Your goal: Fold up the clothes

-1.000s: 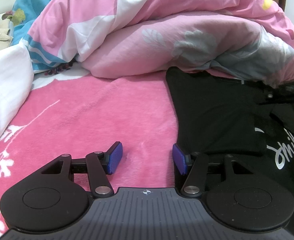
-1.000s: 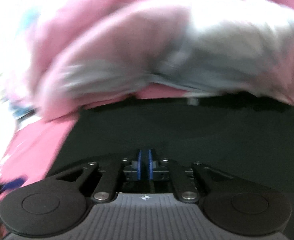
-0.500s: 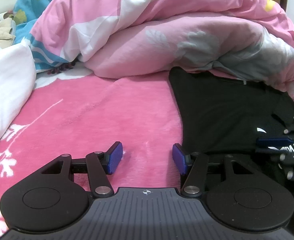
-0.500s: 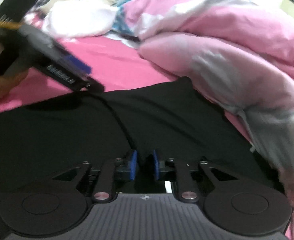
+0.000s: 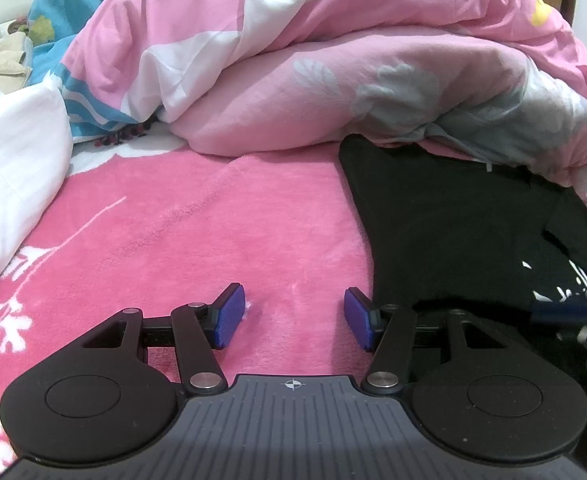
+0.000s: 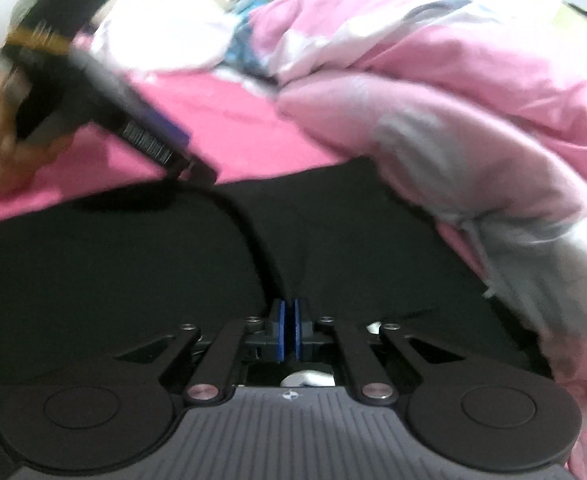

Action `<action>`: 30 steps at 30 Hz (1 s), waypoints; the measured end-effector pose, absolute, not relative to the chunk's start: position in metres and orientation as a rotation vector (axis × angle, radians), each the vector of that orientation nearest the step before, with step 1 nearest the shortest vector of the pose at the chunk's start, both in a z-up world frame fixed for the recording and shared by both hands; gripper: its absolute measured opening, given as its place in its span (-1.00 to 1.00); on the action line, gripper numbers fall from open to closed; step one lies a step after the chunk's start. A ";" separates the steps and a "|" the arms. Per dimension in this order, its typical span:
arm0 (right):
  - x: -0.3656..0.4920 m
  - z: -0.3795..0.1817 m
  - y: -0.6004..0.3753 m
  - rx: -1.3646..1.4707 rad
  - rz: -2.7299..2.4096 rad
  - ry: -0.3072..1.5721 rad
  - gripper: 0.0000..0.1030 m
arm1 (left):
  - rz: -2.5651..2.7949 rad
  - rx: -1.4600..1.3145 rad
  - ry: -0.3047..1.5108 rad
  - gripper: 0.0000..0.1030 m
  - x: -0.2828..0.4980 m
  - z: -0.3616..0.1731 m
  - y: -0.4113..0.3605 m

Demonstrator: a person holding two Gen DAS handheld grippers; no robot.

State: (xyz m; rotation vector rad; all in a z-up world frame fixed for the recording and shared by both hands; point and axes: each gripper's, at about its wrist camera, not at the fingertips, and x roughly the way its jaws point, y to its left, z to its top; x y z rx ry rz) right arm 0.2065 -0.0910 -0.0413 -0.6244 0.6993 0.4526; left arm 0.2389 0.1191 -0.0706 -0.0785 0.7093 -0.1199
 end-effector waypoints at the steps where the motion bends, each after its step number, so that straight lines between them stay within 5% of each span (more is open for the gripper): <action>1: 0.205 -0.043 -0.089 -0.642 0.450 0.697 -0.89 | -0.116 -0.084 0.708 0.07 0.239 -0.070 0.120; 10: 0.214 -0.010 -0.117 -0.405 0.487 0.683 -0.87 | -0.116 -0.061 0.520 0.16 0.222 -0.047 0.120; 18: 0.263 -0.033 -0.141 -0.082 0.462 0.758 -0.87 | -0.175 0.046 0.635 0.17 0.237 -0.069 0.089; 30: 0.266 -0.010 -0.172 -0.097 0.357 0.759 -0.85 | -0.162 0.032 0.687 0.17 0.238 -0.073 0.094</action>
